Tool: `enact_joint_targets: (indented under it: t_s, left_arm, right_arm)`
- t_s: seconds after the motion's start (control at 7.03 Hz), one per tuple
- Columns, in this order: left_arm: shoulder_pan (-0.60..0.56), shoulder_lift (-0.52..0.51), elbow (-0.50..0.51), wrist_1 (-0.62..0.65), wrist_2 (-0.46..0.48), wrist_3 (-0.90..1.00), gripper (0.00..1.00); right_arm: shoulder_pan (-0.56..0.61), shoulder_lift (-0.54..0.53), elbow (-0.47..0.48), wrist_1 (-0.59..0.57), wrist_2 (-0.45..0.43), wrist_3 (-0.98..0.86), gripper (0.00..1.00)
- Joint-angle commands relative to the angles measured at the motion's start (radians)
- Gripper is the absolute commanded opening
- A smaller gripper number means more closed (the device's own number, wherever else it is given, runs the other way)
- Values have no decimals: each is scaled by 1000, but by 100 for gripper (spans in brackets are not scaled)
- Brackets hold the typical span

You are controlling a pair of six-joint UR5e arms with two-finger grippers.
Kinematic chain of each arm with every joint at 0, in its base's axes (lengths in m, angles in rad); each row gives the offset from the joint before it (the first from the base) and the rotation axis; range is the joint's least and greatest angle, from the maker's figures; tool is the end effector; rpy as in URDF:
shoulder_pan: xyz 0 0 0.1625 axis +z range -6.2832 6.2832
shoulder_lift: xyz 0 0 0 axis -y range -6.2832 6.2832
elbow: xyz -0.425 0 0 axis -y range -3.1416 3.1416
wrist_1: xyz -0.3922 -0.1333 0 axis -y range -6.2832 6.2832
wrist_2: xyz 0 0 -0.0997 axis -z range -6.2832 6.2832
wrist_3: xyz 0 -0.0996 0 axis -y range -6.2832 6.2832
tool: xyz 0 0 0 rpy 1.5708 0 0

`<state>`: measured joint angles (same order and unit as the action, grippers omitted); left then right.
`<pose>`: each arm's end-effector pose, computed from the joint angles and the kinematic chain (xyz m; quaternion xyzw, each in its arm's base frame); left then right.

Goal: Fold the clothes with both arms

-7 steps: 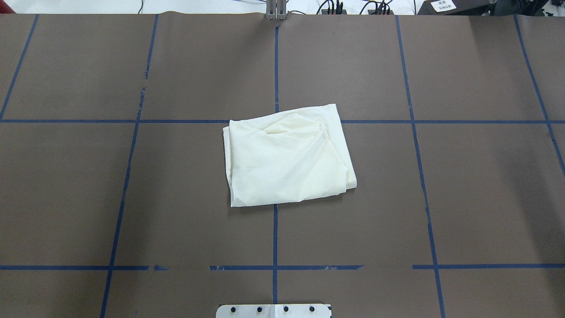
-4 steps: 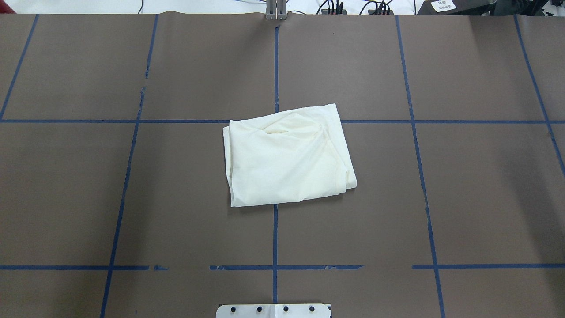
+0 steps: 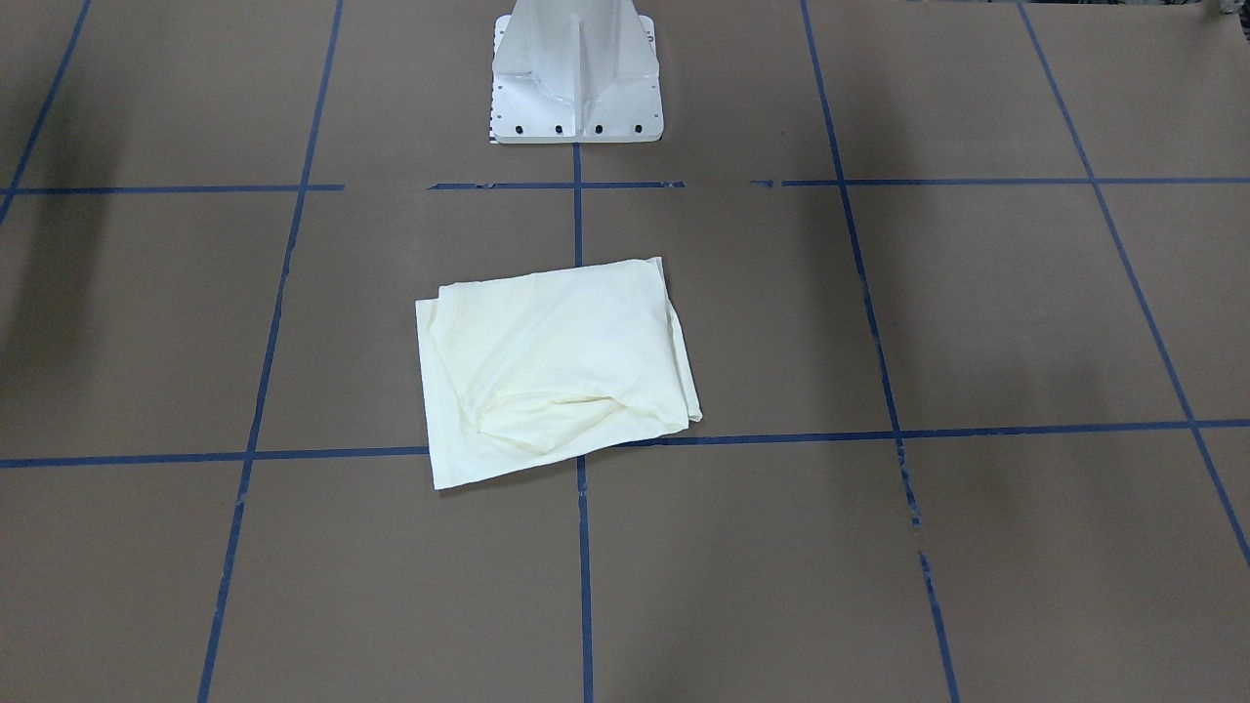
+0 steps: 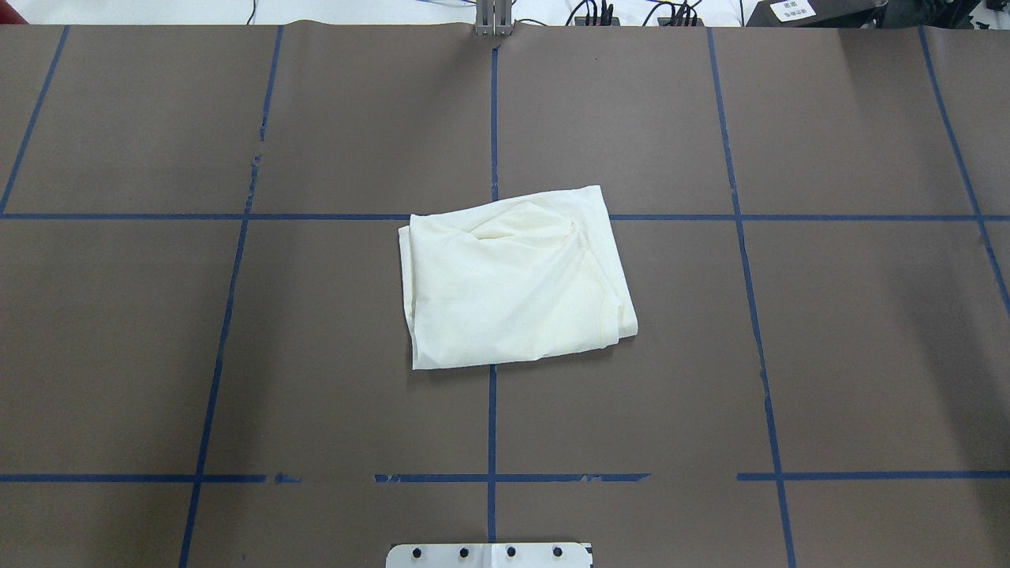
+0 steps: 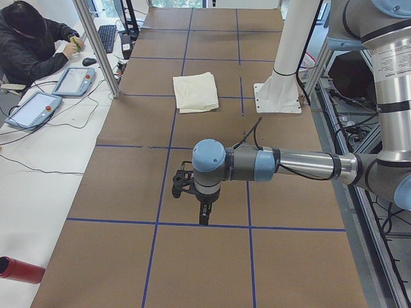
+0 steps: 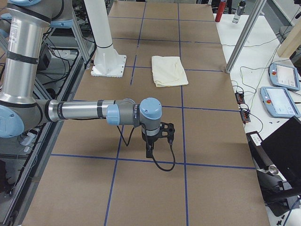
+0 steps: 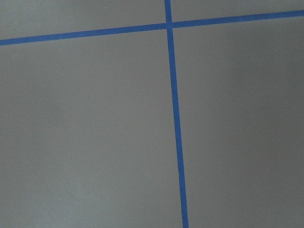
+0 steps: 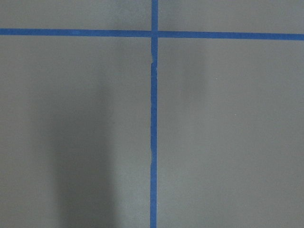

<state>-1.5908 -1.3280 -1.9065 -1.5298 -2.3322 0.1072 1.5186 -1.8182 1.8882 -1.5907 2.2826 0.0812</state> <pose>-0.0724 -0.3903 0.6055 0.0477 0.3692 0.0501 0.9268 0.0478 -0.3935 0.6175 0.0002 -0.3491 0.0049 0.9371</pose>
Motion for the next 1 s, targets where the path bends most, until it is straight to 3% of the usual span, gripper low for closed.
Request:
enact_joint_targets:
  t_s: [0.0,0.85]
  left_arm:
    - [0,-2,-2,-15,-1,0,100]
    - [0,-2,-9,-16,-1,0,100]
  right_arm:
    - [0,0,3,0,0,-3,100]
    - [0,5,6,18,-2,-6,100]
